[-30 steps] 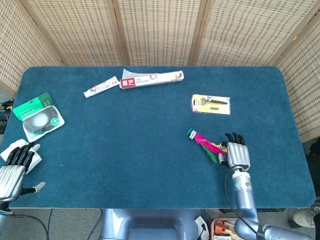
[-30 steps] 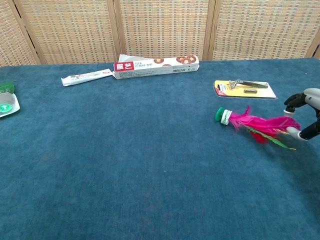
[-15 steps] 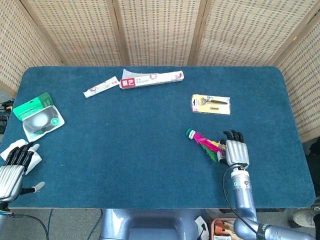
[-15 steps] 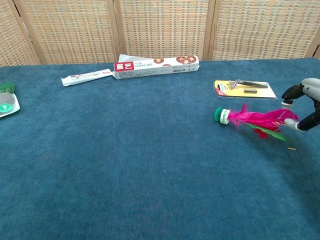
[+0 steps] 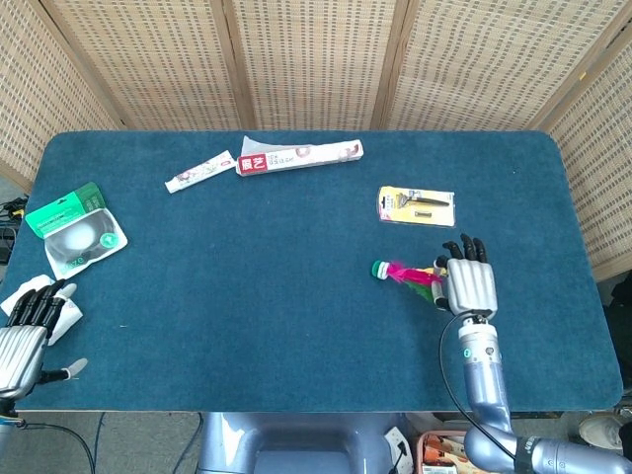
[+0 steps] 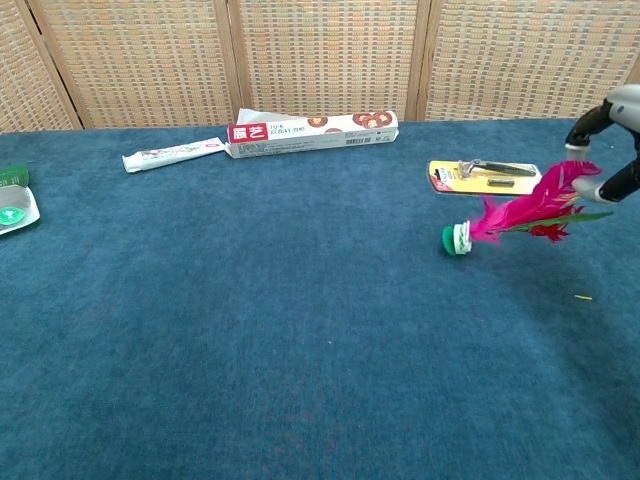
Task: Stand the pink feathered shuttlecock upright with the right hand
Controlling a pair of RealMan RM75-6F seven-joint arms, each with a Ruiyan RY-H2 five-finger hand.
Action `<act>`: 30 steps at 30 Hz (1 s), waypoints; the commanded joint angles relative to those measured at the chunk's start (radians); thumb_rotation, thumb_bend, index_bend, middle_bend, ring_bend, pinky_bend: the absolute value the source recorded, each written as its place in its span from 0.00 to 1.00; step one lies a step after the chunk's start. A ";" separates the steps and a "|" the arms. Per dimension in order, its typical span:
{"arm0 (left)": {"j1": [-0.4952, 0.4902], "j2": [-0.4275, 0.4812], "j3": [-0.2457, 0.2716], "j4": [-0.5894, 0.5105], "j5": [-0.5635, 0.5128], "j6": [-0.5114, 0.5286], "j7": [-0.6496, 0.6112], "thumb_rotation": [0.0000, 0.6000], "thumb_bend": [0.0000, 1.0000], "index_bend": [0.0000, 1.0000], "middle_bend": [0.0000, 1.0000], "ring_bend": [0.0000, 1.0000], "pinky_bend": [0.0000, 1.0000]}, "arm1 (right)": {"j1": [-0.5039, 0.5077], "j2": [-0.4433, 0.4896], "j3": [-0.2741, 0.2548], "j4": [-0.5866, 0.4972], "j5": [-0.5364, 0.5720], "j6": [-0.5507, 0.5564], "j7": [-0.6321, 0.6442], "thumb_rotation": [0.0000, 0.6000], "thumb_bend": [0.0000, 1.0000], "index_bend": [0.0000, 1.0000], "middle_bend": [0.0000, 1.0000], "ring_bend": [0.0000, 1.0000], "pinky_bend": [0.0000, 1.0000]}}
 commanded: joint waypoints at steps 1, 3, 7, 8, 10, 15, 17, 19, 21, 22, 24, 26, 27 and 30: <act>0.000 0.000 0.000 0.000 0.001 0.000 0.001 1.00 0.00 0.00 0.00 0.00 0.00 | 0.020 0.022 0.009 -0.019 0.001 0.014 -0.039 1.00 0.43 0.60 0.20 0.00 0.00; 0.000 -0.001 0.001 0.000 0.002 0.000 0.002 1.00 0.00 0.00 0.00 0.00 0.00 | 0.033 0.034 0.010 -0.025 0.001 0.019 -0.070 1.00 0.43 0.60 0.20 0.00 0.00; -0.001 -0.003 0.001 -0.001 0.001 -0.003 0.008 1.00 0.00 0.00 0.00 0.00 0.00 | 0.067 0.049 -0.002 -0.032 -0.001 0.024 -0.154 1.00 0.43 0.60 0.20 0.00 0.00; -0.001 -0.003 0.001 -0.001 0.001 -0.003 0.009 1.00 0.00 0.00 0.00 0.00 0.00 | 0.073 0.046 -0.002 -0.035 0.005 0.029 -0.166 1.00 0.43 0.60 0.20 0.00 0.00; -0.001 -0.003 0.001 -0.001 0.000 -0.003 0.010 1.00 0.00 0.00 0.00 0.00 0.00 | 0.080 0.042 -0.003 -0.039 0.011 0.034 -0.174 1.00 0.43 0.60 0.20 0.00 0.00; -0.001 -0.003 0.001 0.000 -0.002 -0.003 0.008 1.00 0.00 0.00 0.00 0.00 0.00 | 0.092 0.035 -0.009 -0.040 0.010 0.044 -0.188 1.00 0.43 0.60 0.20 0.00 0.00; -0.002 -0.003 0.000 0.000 -0.002 -0.003 0.008 1.00 0.00 0.00 0.00 0.00 0.00 | 0.095 0.032 -0.011 -0.041 0.008 0.050 -0.192 1.00 0.43 0.60 0.20 0.00 0.00; -0.002 -0.003 0.000 0.000 -0.003 -0.004 0.007 1.00 0.00 0.00 0.00 0.00 0.00 | 0.098 0.028 -0.011 -0.047 0.012 0.055 -0.190 1.00 0.43 0.60 0.20 0.00 0.00; -0.001 -0.002 0.001 0.000 -0.002 -0.004 0.007 1.00 0.00 0.00 0.00 0.00 0.00 | 0.100 0.025 -0.016 -0.050 0.016 0.061 -0.195 1.00 0.43 0.60 0.20 0.00 0.00; -0.001 -0.002 0.001 0.000 -0.001 -0.003 0.007 1.00 0.00 0.00 0.00 0.00 0.00 | 0.100 0.024 -0.019 -0.051 0.018 0.062 -0.198 1.00 0.43 0.60 0.20 0.00 0.00; -0.001 -0.002 0.001 -0.001 0.000 -0.003 0.006 1.00 0.00 0.00 0.00 0.00 0.00 | 0.096 0.022 -0.030 -0.058 0.033 0.060 -0.195 1.00 0.43 0.60 0.20 0.00 0.00; -0.001 -0.001 0.002 -0.001 0.000 -0.003 0.006 1.00 0.00 0.00 0.00 0.00 0.00 | 0.093 0.032 -0.036 -0.074 0.048 0.050 -0.190 1.00 0.43 0.60 0.20 0.00 0.00; -0.001 -0.001 0.002 -0.002 0.000 -0.003 0.007 1.00 0.00 0.00 0.00 0.00 0.00 | 0.093 0.039 -0.038 -0.085 0.055 0.044 -0.188 1.00 0.43 0.59 0.20 0.00 0.00; -0.001 -0.002 0.002 -0.002 0.002 -0.001 0.009 1.00 0.00 0.00 0.00 0.00 0.00 | 0.097 0.053 -0.048 -0.093 0.042 0.038 -0.185 1.00 0.43 0.54 0.16 0.00 0.00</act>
